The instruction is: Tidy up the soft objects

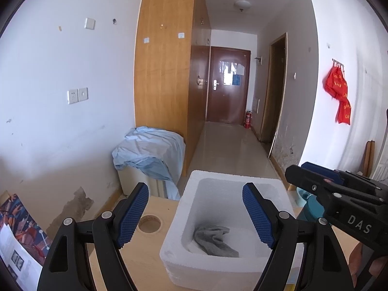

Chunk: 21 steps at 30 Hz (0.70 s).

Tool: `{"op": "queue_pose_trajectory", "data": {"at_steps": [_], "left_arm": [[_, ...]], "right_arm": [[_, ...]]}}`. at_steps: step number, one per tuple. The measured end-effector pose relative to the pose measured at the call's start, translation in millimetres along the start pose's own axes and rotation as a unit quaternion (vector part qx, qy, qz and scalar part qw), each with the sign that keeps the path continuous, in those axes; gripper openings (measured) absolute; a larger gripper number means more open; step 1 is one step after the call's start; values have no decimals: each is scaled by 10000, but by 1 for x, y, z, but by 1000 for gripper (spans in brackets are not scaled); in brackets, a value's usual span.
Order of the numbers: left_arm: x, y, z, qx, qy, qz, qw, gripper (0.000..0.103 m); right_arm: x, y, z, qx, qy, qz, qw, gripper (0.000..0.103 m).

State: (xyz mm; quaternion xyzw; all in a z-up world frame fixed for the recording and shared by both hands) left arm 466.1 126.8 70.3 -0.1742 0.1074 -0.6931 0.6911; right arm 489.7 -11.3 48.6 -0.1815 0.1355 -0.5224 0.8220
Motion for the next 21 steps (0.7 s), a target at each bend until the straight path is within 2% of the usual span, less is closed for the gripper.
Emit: {"op": "queue_pose_trajectory", "data": {"at_steps": [1, 2, 6, 8, 9, 21], "left_arm": [[2, -2, 0, -1, 12, -16, 10000, 80], [4, -5, 0, 9, 24, -33, 10000, 80], [9, -21, -4, 60, 84, -103, 9999, 80], [7, -27, -7, 50, 17, -104, 9999, 80], [7, -29, -9, 4, -10, -138, 9999, 80], [20, -73, -31, -60, 28, -203, 9998, 81]], "right_arm": [[1, -1, -1, -34, 7, -35, 10000, 54], [3, -3, -3, -85, 16, -85, 9999, 57], [5, -15, -9, -118, -26, -227, 9997, 59], [6, -21, -12, -123, -16, -252, 9996, 69], [7, -25, -13, -132, -23, -285, 9995, 70], [6, -66, -35, -182, -57, -474, 9987, 73]]}}
Point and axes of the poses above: each gripper's, at about its wrist camera, not at the fingertips, and y roughly the way its jaws point, x to its right, z to its top, the point moved 5 cm from there along y, roughly the way its jaws point, and after that the axes turned 5 degrees about -z, right-handed, at the moved point
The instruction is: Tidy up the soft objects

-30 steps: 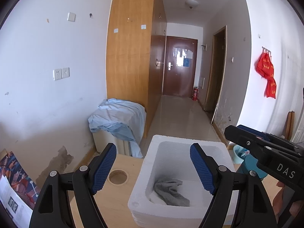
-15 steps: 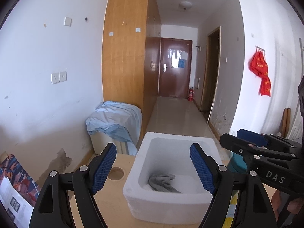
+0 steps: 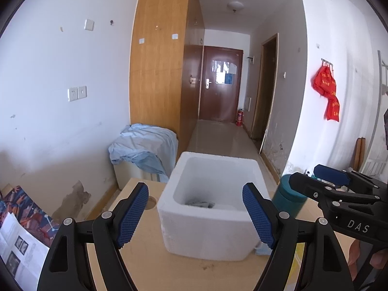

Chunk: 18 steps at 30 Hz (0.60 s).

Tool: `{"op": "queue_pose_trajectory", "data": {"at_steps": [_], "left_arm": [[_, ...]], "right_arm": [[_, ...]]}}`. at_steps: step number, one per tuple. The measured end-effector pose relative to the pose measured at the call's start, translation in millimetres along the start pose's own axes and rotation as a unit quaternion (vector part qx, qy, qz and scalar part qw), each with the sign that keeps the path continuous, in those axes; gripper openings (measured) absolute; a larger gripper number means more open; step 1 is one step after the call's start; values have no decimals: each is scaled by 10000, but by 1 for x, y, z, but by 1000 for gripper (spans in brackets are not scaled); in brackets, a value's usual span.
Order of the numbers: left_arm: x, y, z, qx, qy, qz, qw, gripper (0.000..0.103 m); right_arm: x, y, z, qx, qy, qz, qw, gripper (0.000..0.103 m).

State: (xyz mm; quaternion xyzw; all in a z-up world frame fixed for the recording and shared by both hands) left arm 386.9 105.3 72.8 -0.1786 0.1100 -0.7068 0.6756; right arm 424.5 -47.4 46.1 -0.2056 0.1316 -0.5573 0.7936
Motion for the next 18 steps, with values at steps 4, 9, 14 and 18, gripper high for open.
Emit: {"op": "queue_pose_trajectory", "data": {"at_steps": [4, 9, 14, 18], "left_arm": [[10, -18, -6, -1, 47, -63, 10000, 81], [24, -41, -16, 22, 130, -154, 9998, 81], [38, -64, -24, 71, 184, -269, 9994, 81], [50, -81, -33, 94, 245, -343, 9991, 81]], "right_arm": [[4, -17, -10, -18, 29, -74, 10000, 73], [11, -43, -24, -7, 142, -120, 9998, 73], [19, -68, -36, 27, 204, -207, 9996, 73], [24, -88, -50, 53, 246, -250, 9994, 73]]}}
Point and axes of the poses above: each gripper's, at about its wrist camera, not at the fingertips, and y roughly the way its jaws point, x to its right, z to its top, the point moved 5 cm from there along y, roughly the way its jaws point, and after that the axes turned 5 degrees about -z, right-handed, at the moved point
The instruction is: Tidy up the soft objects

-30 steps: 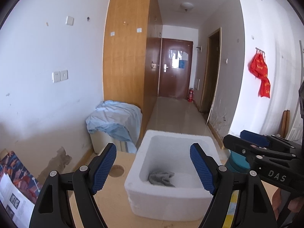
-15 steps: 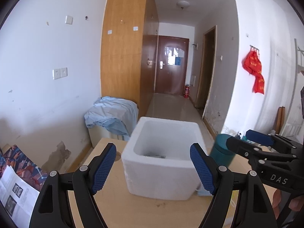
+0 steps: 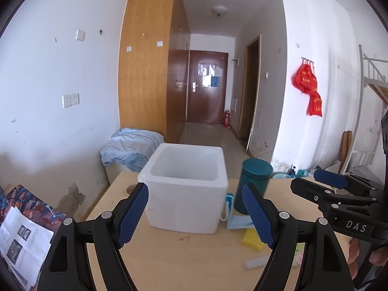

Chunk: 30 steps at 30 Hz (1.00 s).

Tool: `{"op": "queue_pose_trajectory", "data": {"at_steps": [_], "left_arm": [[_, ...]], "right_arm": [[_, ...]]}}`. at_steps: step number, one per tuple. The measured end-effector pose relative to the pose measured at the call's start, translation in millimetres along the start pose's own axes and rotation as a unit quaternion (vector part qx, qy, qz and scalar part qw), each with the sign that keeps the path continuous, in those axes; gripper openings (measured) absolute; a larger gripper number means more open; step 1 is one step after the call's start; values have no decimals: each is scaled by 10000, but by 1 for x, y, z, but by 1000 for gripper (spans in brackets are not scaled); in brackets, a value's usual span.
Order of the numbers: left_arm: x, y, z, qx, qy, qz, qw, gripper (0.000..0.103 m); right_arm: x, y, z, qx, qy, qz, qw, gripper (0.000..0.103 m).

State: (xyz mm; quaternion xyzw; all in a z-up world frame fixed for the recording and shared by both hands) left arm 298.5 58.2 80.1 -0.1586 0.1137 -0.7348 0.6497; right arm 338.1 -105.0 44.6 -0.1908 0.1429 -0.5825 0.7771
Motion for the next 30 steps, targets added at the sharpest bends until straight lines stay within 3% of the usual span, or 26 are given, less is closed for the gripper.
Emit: {"op": "queue_pose_trajectory", "data": {"at_steps": [13, 17, 30], "left_arm": [[34, -43, -32, -34, 116, -215, 9997, 84], [43, -54, -41, -45, 120, -352, 9993, 84], [74, -75, -77, -142, 368, -779, 9962, 88]], "right_arm": [[22, -55, -48, -35, 224, -270, 9994, 77], [24, -74, -57, 20, 189, -397, 9990, 86], [22, -111, -91, 177, 123, -632, 9978, 94]]}}
Point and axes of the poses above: each gripper's, at about its wrist camera, not at the fingertips, and y roughly the way its jaws point, x to its right, z to its top, the point moved 5 cm from there along y, roughly the way its jaws point, and after that the axes turned 5 degrees about -z, right-handed, at the moved point
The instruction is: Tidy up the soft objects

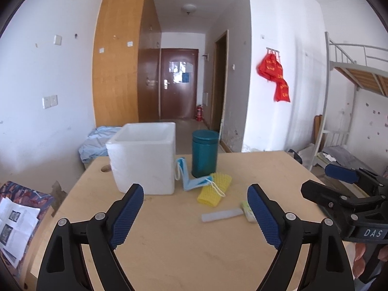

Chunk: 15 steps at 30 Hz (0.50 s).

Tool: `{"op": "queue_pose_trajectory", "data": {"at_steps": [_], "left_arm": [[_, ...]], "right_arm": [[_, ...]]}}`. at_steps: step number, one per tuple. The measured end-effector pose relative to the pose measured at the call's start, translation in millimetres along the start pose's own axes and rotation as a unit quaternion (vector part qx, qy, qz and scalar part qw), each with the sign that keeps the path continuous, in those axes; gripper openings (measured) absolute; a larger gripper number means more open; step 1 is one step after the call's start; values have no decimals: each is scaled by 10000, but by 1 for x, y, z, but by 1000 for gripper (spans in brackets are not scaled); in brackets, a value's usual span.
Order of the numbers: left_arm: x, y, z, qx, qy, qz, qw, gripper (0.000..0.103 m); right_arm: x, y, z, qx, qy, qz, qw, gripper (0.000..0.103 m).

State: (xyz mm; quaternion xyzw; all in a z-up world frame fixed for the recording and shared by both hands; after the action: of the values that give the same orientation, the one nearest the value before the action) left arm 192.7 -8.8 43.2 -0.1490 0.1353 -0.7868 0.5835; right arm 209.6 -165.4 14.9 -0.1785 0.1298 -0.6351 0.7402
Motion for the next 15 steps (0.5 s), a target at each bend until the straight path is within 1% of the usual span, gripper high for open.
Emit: {"op": "queue_pose_trajectory", "data": {"at_steps": [5, 7, 9, 12, 15], "left_arm": [[8, 8, -10, -76, 82, -80, 9999, 88], [10, 13, -14, -118, 72, -175, 9998, 88], [12, 17, -18, -160, 85, -286, 9994, 88], [16, 28, -22, -276, 148, -310, 9990, 88], [18, 36, -25, -343, 154, -415, 9984, 88]], "right_arm": [[7, -1, -8, -38, 70, -22, 10000, 94], [12, 1, -9, -68, 97, -61, 9999, 94], [17, 6, -10, -114, 118, -112, 9998, 94], [23, 15, -12, -200, 175, -103, 9996, 94], [27, 23, -14, -286, 198, -90, 9994, 94]]}}
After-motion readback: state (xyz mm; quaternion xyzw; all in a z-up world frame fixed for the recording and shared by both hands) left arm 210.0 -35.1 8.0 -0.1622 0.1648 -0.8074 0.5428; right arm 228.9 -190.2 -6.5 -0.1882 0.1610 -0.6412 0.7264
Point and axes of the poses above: each gripper's, at about its wrist camera, not at the fingertips, and y roughly the way its jaws point, x to its right, z to its top, the point moved 5 cm from there along y, roughly the way its jaws point, and after that the axes turned 5 degrees about -z, right-handed, at the moved point
